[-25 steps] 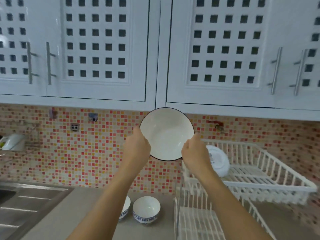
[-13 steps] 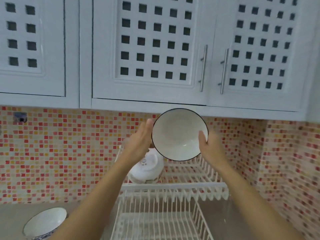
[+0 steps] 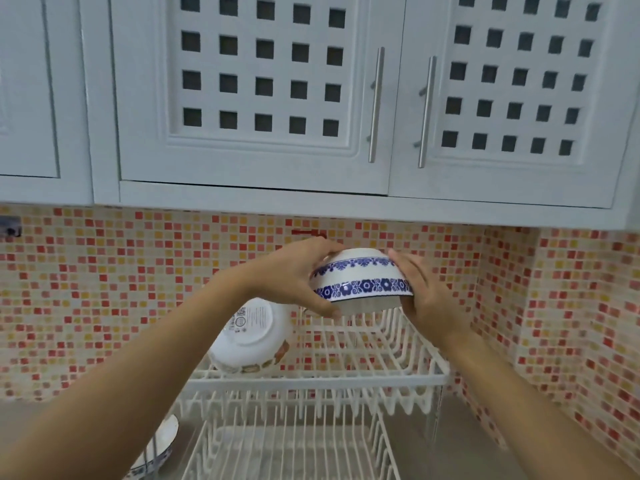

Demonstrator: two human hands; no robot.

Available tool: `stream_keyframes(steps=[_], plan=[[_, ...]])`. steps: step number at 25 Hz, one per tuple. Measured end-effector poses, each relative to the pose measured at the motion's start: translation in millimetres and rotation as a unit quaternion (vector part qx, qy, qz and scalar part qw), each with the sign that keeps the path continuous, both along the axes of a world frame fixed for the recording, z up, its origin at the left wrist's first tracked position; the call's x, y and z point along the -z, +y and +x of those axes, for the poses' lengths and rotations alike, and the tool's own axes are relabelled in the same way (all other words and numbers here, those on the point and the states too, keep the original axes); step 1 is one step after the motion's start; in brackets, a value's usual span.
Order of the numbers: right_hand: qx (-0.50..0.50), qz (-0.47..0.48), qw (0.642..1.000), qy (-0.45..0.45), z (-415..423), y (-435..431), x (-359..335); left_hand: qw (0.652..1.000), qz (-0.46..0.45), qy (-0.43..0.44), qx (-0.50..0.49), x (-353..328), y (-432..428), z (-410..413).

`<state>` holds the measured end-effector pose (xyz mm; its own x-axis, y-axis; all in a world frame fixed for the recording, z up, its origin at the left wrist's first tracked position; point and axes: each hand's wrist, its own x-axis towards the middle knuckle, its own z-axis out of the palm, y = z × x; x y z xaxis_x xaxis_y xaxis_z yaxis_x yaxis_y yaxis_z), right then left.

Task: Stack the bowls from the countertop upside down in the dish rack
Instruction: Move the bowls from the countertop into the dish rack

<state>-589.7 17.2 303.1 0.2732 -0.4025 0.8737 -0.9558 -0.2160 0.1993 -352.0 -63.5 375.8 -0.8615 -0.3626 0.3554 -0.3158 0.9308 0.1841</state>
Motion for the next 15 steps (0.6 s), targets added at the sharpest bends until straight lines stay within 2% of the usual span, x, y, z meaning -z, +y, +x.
stream_keyframes(steps=[1,3,5,6,10,15], plan=[[0.001,0.026,1.000,-0.011,-2,-1,-1,1.000,-0.020,-0.007,-0.016,3,0,-5],[0.032,0.139,0.989,-0.046,-9,-4,-6,0.998,-0.040,-0.018,-0.044,15,0,-16],[0.100,0.293,0.948,-0.077,-20,-10,-1,0.995,-0.066,-0.033,-0.066,29,-3,-28],[0.137,0.338,0.928,-0.074,-26,-15,5,0.993,-0.081,-0.042,-0.077,35,-5,-34],[0.236,0.458,0.853,-0.079,-39,-27,26,0.982,-0.116,-0.089,-0.121,63,-7,-56],[0.245,0.520,0.808,-0.130,-36,-29,29,0.970,-0.119,-0.122,-0.171,96,-9,-71]])
